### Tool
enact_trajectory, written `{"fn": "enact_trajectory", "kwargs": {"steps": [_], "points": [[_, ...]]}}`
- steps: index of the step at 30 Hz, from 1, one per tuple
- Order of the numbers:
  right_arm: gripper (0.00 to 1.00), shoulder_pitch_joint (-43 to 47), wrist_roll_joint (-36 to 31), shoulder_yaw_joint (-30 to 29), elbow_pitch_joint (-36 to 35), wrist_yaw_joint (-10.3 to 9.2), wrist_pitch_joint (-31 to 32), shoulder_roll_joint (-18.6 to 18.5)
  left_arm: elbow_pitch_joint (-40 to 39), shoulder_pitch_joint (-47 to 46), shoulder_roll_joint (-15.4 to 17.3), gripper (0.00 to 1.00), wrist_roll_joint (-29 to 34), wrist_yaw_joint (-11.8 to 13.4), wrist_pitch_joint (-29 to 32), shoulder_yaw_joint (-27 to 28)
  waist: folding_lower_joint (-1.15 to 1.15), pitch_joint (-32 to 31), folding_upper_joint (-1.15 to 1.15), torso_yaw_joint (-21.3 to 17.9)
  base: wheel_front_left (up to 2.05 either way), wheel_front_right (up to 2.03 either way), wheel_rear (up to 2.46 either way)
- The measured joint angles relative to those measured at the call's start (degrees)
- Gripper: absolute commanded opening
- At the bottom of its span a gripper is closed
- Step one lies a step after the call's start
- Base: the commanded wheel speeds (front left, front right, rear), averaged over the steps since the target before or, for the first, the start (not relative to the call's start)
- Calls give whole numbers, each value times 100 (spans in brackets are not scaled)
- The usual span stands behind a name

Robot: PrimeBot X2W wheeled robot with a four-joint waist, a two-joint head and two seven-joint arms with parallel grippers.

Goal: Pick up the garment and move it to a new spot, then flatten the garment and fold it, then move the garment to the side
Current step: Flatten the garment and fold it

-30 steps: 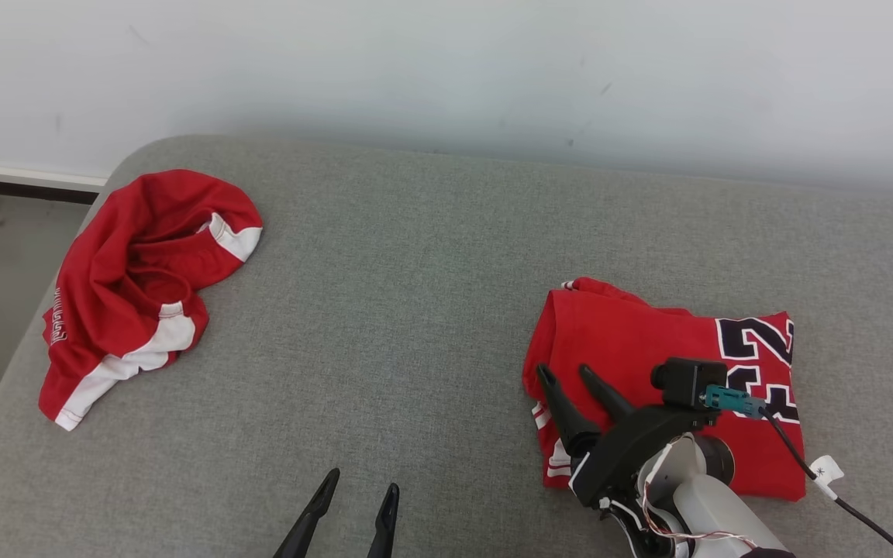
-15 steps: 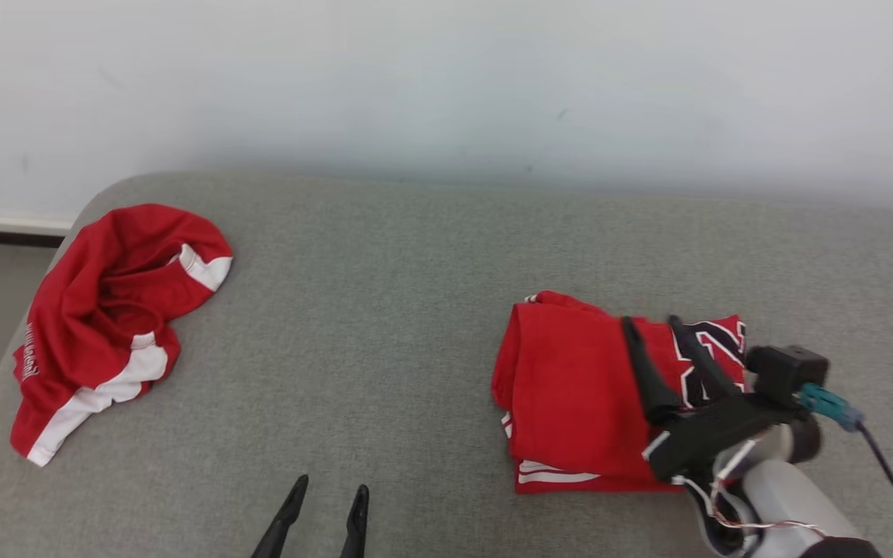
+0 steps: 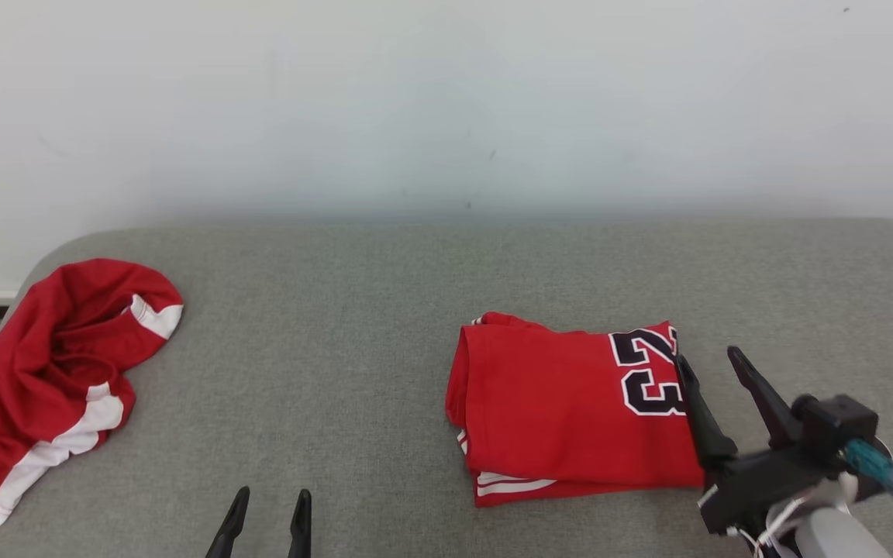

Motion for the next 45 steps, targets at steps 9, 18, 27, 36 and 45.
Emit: {"fn": "enact_trajectory", "kwargs": {"steps": [9,18,27,36,45], "points": [[100,1048,-559,-648,-877,0,0,92,-1,187,-1,100,88,-165,0,316,0,-286,0,-102,0,0,0],[100,1915,-933,-875,-1373,0,0,383,-49,506,0,100,236,-310,0,468,0,-552,0,-113,0,0,0],[100,2302,-1049,-982,-1523,0,-1,512,-63,696,-1,100,345,-405,0,493,-1,-717,0,-122,0,0,0],[100,2380,-1066,-992,-1552,0,-1,606,-77,725,-1,100,441,-420,0,502,0,-683,0,-87,0,0,0],[100,2373,-1057,-939,-1519,0,-1,638,-51,721,-1,100,510,-403,0,488,0,-659,0,-62,0,0,0]]}}
